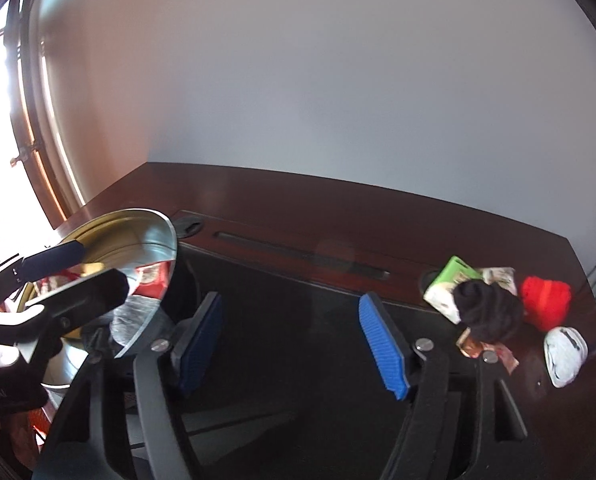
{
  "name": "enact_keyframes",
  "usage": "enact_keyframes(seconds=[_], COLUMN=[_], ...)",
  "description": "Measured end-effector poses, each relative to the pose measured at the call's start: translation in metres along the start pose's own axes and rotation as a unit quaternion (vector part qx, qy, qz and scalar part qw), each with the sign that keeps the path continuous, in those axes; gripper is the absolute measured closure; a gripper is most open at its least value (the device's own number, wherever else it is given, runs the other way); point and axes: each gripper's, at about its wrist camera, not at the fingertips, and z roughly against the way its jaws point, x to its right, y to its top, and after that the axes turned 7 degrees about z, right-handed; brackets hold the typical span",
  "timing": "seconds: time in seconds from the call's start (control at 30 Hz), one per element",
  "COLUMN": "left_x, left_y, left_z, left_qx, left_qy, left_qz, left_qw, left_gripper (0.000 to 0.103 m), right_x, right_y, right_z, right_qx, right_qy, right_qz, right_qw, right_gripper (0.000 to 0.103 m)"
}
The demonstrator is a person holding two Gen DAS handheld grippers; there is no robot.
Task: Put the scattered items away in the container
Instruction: 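Move both grippers back from the bin toward the items on the desk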
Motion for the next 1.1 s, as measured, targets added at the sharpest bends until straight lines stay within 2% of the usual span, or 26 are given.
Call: enact_keyframes(seconds=[0.4,1.1], left_x=[0.067,0.124], left_y=[-0.011,-0.018], left_z=[-0.033,-0.087], left_qx=[-0.025,-0.064], left_qy=[-0.034,-0.054], left_qz=[-0.048,-0.086], left_qw=[0.998,0.9928], left_gripper=[0.019,0.019], right_x=[0.067,0.163], right_y=[-0.042,-0.078], right_z=[0.012,0.028], right_qx=[-0.02,-0.034], right_qy=[-0.045,-0.108], right_qz=[-0.057,-0.116], right_qw=[0.997,0.987], right_gripper=[0.027,0.022])
